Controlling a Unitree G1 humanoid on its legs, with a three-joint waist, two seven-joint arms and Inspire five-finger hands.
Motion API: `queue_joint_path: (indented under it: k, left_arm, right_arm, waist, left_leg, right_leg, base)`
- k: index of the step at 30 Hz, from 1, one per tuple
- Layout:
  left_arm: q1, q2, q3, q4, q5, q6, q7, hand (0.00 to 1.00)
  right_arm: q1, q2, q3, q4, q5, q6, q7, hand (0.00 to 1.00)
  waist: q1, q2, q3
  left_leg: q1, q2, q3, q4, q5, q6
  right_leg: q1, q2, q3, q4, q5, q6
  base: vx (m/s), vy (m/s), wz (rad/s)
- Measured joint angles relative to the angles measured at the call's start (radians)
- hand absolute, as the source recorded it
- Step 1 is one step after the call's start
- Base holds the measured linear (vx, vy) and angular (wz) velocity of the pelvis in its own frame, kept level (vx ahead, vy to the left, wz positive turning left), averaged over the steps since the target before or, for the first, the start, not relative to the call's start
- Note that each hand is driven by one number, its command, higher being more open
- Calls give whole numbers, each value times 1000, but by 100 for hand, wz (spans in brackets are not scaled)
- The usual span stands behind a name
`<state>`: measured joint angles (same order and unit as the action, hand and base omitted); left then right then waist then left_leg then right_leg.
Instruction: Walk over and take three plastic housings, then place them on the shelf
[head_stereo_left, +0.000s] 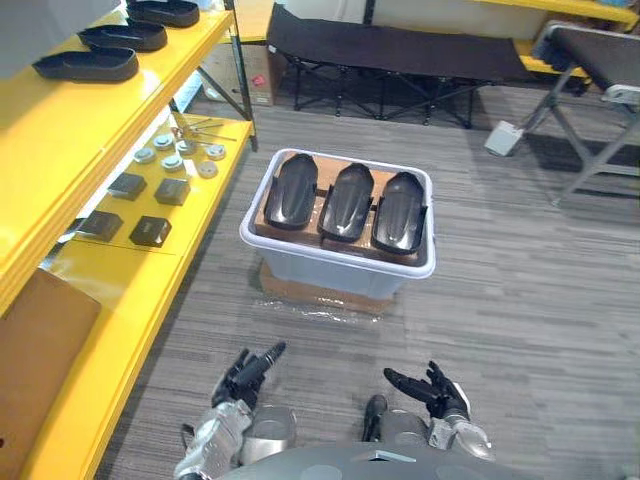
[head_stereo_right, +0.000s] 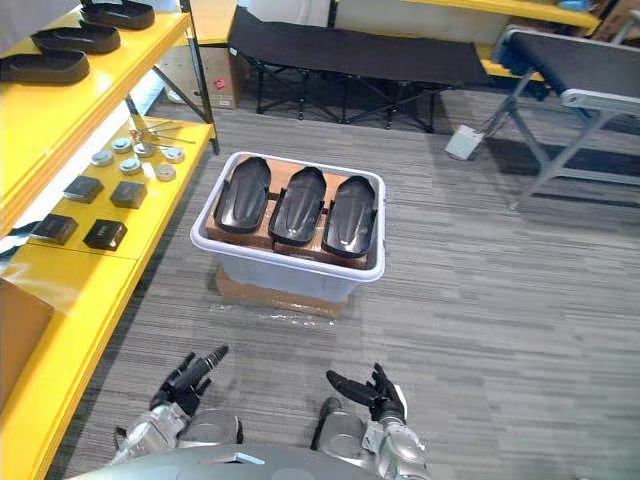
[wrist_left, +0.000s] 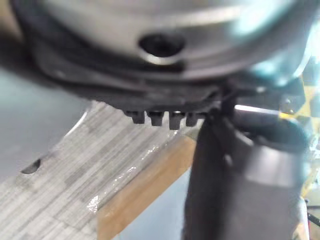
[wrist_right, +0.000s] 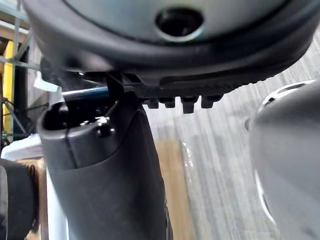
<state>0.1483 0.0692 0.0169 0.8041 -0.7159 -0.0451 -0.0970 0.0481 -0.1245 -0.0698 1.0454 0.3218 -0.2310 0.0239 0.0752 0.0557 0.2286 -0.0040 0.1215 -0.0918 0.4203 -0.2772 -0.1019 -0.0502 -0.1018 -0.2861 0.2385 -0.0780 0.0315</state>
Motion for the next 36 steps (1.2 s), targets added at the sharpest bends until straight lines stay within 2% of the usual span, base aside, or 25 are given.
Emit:
queue_joint_path:
  k: [1,2,3,6,8,9,10,11,13,14,18,23,27,28,29,33,36]
  left_arm:
    - [-6,-1,0,5,0,0,-4,100]
    - [-19,-8,5,8,-3,-3,-11,100]
    - [-20,-8,11,10,-3,-5,-17,100]
    - [-28,-13,7,10,-2,-6,-36,100]
    - [-39,-14,-7,11,-2,-4,-44,100]
    - [-45,-14,-16,11,2,0,-45,100]
    - [-53,-9,-21,12,13,7,-46,100]
    - [-62,-1,-24,12,19,9,-42,100]
    - [-81,31,-48,10,21,11,-40,100]
    - [-84,37,-53,6,22,16,-40,100]
    - [-66,48,-80,-48,64,67,-11,100]
    - [-39,69,-74,-50,64,88,16,100]
    - [6,84,-29,-48,64,91,28,100]
    - [15,89,-26,-48,64,91,28,100]
    - [30,95,-10,-42,64,91,29,100]
    - [40,98,2,-37,75,87,22,100]
    - [49,96,31,-38,113,75,2,100]
  right_arm:
    - [-1,-10,-9,2,1,0,-6,100]
    - [8,-22,-19,5,1,1,-12,100]
    - [16,-21,-19,4,2,1,-13,100]
    - [14,-22,-42,-33,64,3,-10,100]
    - [16,-19,-45,-105,101,2,-11,100]
    - [18,-20,-44,-140,121,2,-12,100]
    - [16,-16,-44,-168,124,2,-18,100]
    - [15,-5,-43,-188,124,3,-30,100]
    - [24,37,-16,-268,122,4,-43,100]
    - [25,43,-10,-284,122,5,-46,100]
    - [52,45,22,-461,118,34,-50,100]
    - [79,35,-39,-679,118,66,-11,100]
    - [90,-43,-126,-783,118,126,40,100]
    - [89,-52,-137,-789,119,135,46,100]
    - [91,-81,-161,-792,130,180,55,100]
    - [88,-119,-165,-790,133,253,36,100]
    - [8,-135,-165,-721,139,278,-18,100]
  waist:
    - [-1,6,3]
    - [-4,2,12]
    - [-2,2,14]
    - [-21,4,12]
    - [-31,4,12]
    - [-35,3,13]
    - [-42,-3,15]
    - [-43,-15,18]
    - [-45,-75,24]
    - [-45,-83,23]
    - [-48,-87,23]
    - [-51,-96,19]
    - [-53,-122,-1]
    - [-55,-128,-5]
    - [-56,-143,-16]
    - [-53,-156,-22]
    - [-51,-163,-10]
  left_leg:
    - [-20,10,11,42,11,-12]
    - [-62,23,41,156,52,-39]
    - [-64,32,76,190,50,-42]
    - [-63,50,172,42,45,-23]
    - [-75,50,193,-114,104,-9]
    - [-74,51,213,-185,176,-8]
    - [-66,43,235,-202,242,15]
    - [-56,32,248,-212,251,19]
    - [-38,-17,282,-253,256,33]
    - [-38,-27,285,-257,257,37]
    - [-13,-62,323,-253,232,71]
    - [8,-57,332,-285,228,74]
    - [51,-56,346,-391,265,73]
    - [58,-57,347,-409,273,69]
    - [86,-61,350,-467,302,64]
    - [97,-61,349,-509,333,60]
    - [73,-65,353,-509,344,62]
  right_leg:
    - [12,2,-14,-3,-7,-5]
    - [69,5,-32,-34,-8,-11]
    - [117,4,-46,-63,-8,-13]
    - [184,-5,-74,-128,-5,-6]
    - [190,-13,-78,-145,1,8]
    - [189,-19,-75,-147,-1,24]
    - [191,-32,-67,-140,-7,42]
    - [190,-46,-63,-136,-1,52]
    - [180,-96,-55,-138,-2,75]
    - [175,-106,-51,-138,2,83]
    - [192,-140,-35,-155,30,125]
    - [189,-132,-32,-156,54,126]
    - [173,-121,-20,-158,80,115]
    - [172,-121,-18,-160,83,117]
    - [172,-116,-16,-161,83,117]
    - [173,-105,-17,-175,82,116]
    - [152,-107,-19,-179,52,95]
  base:
    - [266,-224,46]
    - [261,-215,39]
    - [299,-217,34]
    - [180,-71,18]
    - [170,59,1]
    - [209,147,-8]
    - [204,170,-14]
    - [181,188,-18]
    - [162,197,-15]
    - [149,189,-12]
    - [84,119,-16]
    - [-10,30,-6]
    - [-62,27,-11]
    - [-93,49,-13]
    - [-54,28,-5]
    - [-93,0,-2]
    - [-125,-5,-5]
